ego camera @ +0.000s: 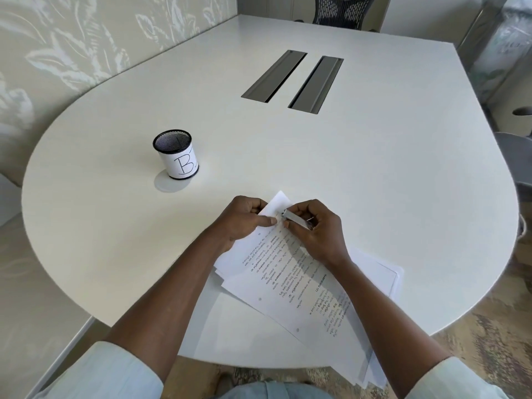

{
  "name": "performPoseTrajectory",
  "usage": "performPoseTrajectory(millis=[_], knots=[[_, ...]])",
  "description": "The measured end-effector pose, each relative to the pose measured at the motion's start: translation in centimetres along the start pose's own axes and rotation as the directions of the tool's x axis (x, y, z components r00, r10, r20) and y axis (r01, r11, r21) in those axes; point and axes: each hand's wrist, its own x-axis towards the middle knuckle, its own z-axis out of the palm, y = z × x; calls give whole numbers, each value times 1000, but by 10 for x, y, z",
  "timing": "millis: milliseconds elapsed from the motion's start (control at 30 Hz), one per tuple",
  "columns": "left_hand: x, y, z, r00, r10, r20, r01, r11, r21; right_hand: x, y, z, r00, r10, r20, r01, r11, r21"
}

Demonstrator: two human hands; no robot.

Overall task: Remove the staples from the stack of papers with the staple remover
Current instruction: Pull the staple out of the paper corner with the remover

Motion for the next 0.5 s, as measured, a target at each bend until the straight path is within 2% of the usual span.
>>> performPoseTrajectory(millis=[500], knots=[[-5, -9, 5, 998, 54, -44, -51, 997, 57, 3, 8, 4, 995, -78, 59, 81, 995, -54]])
